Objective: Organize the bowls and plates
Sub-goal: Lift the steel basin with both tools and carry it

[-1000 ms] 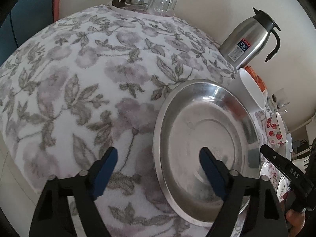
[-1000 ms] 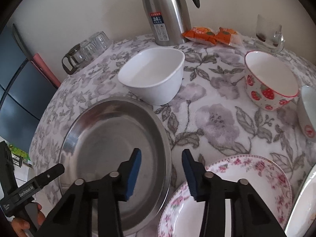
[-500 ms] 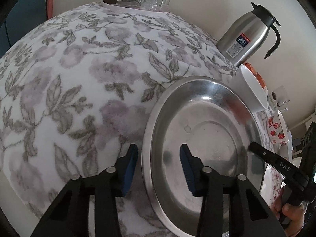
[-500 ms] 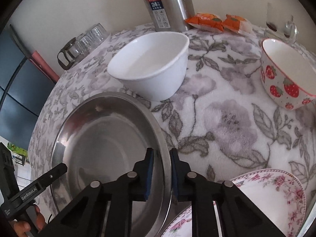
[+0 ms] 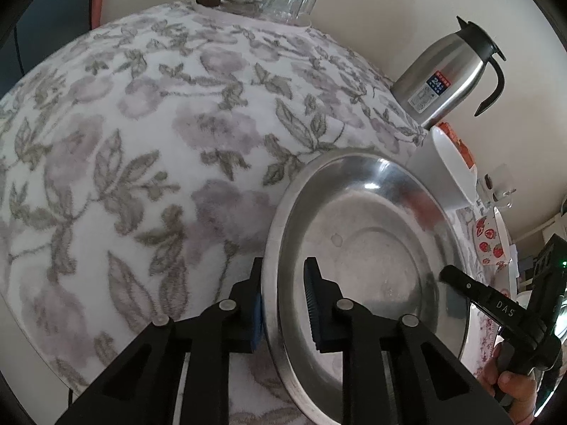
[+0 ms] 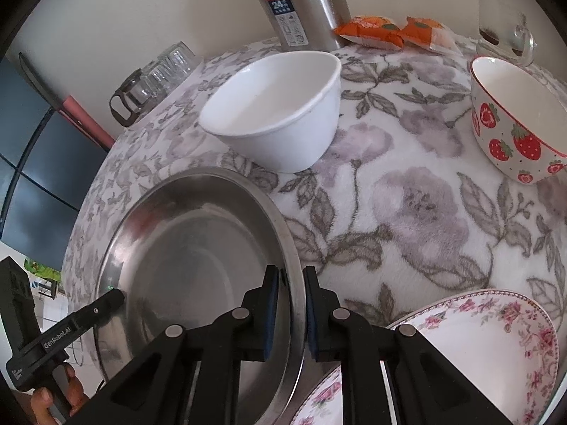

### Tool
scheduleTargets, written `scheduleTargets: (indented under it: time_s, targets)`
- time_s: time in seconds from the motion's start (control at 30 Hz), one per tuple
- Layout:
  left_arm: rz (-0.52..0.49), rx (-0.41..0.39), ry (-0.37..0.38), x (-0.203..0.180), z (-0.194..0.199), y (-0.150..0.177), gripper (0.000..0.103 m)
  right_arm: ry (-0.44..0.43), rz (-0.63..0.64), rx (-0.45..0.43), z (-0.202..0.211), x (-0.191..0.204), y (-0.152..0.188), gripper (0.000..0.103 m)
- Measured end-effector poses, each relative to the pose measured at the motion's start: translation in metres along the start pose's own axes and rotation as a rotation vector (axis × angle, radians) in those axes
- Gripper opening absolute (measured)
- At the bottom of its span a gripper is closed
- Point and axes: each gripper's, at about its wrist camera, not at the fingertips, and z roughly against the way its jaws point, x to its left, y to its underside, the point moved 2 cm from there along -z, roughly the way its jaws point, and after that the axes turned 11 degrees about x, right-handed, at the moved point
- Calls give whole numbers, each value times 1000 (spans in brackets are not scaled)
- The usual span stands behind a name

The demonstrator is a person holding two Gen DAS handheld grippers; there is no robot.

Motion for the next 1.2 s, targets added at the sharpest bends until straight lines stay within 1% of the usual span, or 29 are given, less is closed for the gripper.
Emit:
scheduleTargets:
  time_s: [0.17, 0.33, 0.43, 0.63, 0.8, 1.0, 1.1, 1.2]
  targets:
    - [2, -35, 4, -3, 22, 1, 22, -24, 5, -12, 13, 4, 5, 15]
    - [-9, -67, 9, -14, 44, 4, 22, -48, -6, -33, 31, 5, 11, 15]
    - [-19, -87, 10, -23, 58, 6, 22, -61, -20, -55, 45, 4, 16, 15]
    - [-51, -125, 36, -50, 86, 13, 22, -63, -38, -118, 83, -2, 32, 15]
    - [-73, -120, 66, -78, 99, 22, 22, -72, -92, -170, 114, -25, 56, 15]
    - [-143, -107, 96, -123, 104, 40, 22, -89, -192, -221, 142, -65, 84, 15]
    - [-178, -99, 90, -145, 102, 48, 22, -88, -245, -238, 151, -85, 95, 15]
    - [-211, -82, 78, -167, 96, 57, 22, -56, -290, -249, 159, -102, 106, 15]
